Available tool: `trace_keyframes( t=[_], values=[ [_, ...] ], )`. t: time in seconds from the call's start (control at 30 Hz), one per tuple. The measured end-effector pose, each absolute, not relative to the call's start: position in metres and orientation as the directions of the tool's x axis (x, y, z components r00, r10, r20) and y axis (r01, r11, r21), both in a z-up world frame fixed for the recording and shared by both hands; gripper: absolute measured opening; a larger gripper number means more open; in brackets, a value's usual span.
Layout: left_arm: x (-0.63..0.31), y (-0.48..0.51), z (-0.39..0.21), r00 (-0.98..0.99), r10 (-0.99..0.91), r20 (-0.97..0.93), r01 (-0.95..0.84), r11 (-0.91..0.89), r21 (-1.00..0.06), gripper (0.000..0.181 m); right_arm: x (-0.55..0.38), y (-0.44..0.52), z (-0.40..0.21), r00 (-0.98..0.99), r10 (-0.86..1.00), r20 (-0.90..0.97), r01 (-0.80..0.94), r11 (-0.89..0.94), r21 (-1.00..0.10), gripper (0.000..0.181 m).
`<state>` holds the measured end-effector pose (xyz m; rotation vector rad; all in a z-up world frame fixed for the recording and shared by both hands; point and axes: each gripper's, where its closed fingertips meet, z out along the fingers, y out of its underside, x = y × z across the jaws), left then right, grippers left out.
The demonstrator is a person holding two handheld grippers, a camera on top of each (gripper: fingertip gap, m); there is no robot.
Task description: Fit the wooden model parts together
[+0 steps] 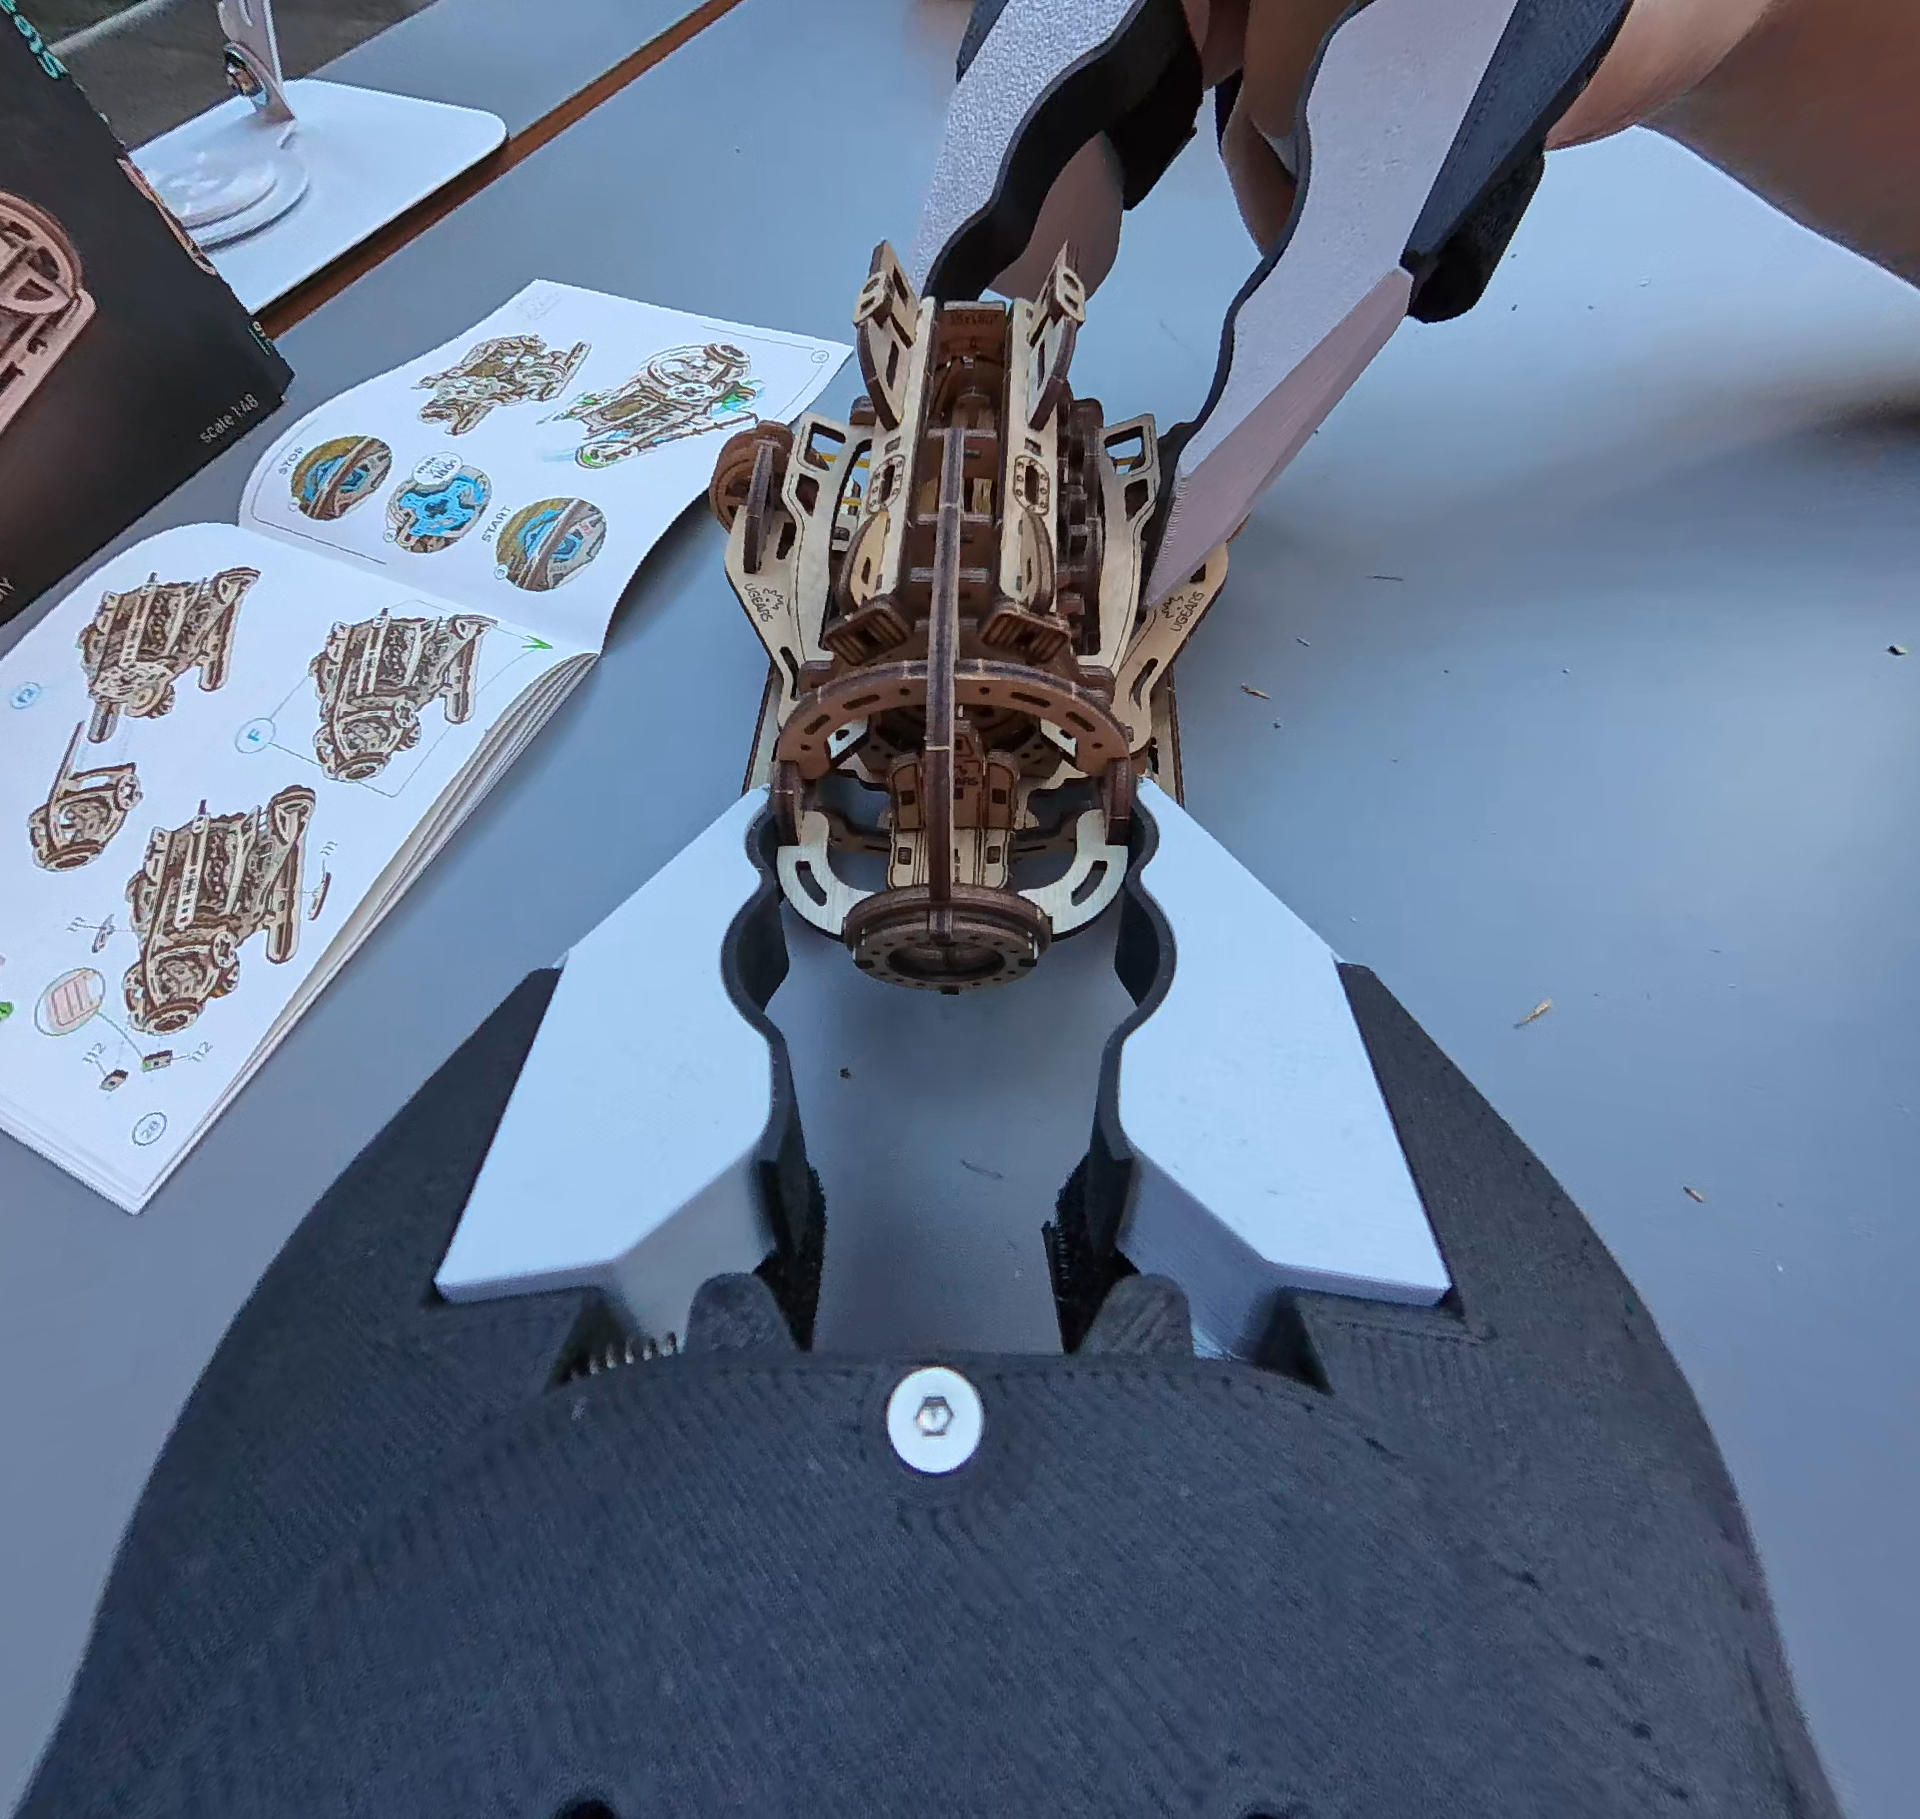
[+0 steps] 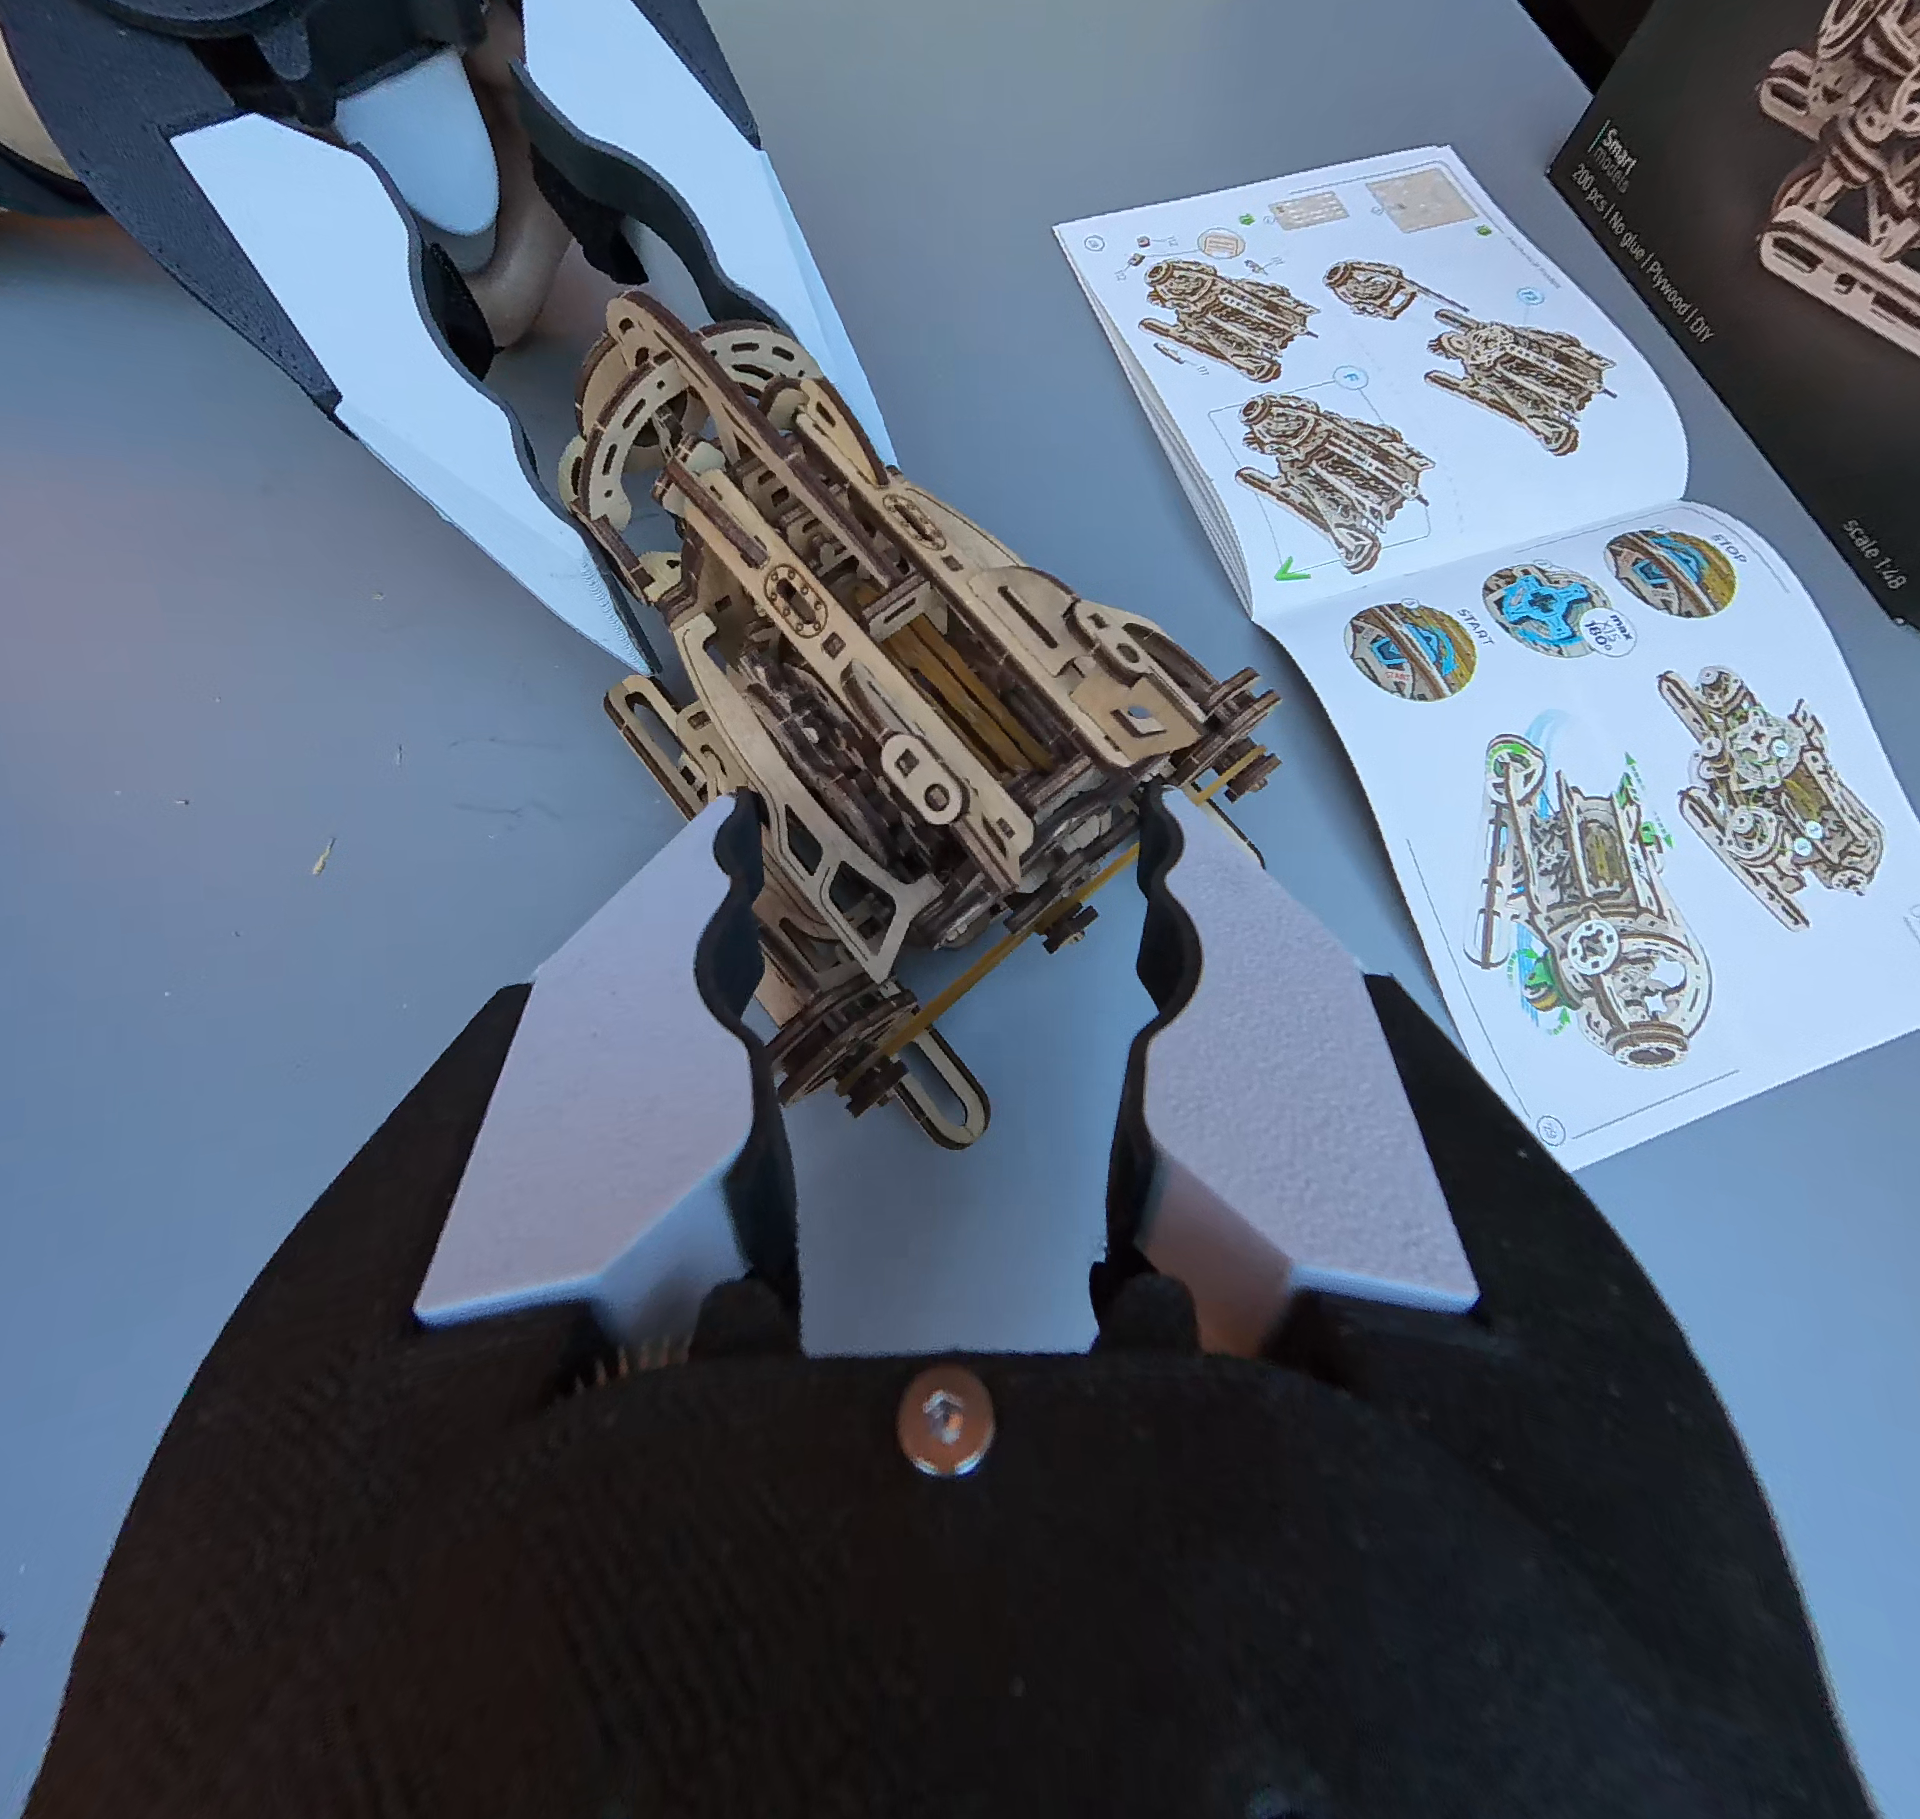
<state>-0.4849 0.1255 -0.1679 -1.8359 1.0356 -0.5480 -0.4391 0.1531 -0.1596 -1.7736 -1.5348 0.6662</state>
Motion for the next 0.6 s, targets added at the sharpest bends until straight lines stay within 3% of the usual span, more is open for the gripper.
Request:
trace_keyframes(
  t=[0.6],
  values=[
    [-0.4937, 0.1248, -0.1637, 0.571, -0.819, -0.052, -0.412, -0.231, -0.881, 0.063, -0.4383, 0.1533, -0.1596, 0.179, 0.981, 0.072, 0.623, -0.056, -0.78, 0.086]
  ],
)
